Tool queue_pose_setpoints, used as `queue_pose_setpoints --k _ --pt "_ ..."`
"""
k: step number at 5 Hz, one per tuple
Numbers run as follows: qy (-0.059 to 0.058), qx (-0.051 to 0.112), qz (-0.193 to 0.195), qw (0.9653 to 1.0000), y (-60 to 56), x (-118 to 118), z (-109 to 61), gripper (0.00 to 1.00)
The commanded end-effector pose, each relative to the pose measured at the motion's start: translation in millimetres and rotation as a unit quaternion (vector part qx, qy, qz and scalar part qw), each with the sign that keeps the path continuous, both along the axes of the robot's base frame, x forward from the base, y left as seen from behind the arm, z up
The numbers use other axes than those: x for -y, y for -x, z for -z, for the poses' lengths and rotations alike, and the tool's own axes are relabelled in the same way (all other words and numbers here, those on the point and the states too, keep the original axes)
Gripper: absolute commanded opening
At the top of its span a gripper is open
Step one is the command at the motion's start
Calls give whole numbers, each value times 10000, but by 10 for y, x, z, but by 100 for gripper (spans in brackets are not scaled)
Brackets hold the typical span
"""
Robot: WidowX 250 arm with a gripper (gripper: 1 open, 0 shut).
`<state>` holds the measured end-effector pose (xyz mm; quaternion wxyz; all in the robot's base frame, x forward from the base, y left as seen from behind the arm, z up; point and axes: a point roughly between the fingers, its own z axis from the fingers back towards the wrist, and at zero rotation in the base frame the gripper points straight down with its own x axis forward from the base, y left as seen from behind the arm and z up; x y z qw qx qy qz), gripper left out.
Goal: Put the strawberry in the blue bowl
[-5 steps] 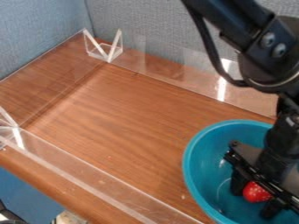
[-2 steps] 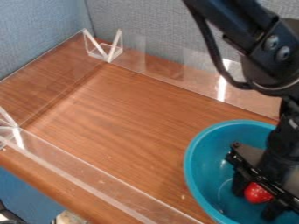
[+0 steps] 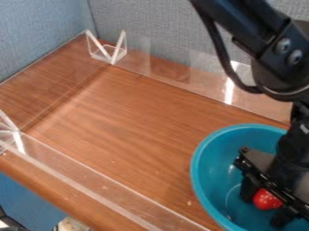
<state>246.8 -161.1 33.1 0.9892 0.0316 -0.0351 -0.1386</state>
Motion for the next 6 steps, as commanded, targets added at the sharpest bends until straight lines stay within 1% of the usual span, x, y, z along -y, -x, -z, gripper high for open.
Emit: queue_pose_setpoints --k 1,4,6 --pt "20 72 120 9999 22 63 -49 0" --pt "-43 83 133 9999 54 66 -74 0" --pt "-56 124 133 9998 59 67 -106 0"
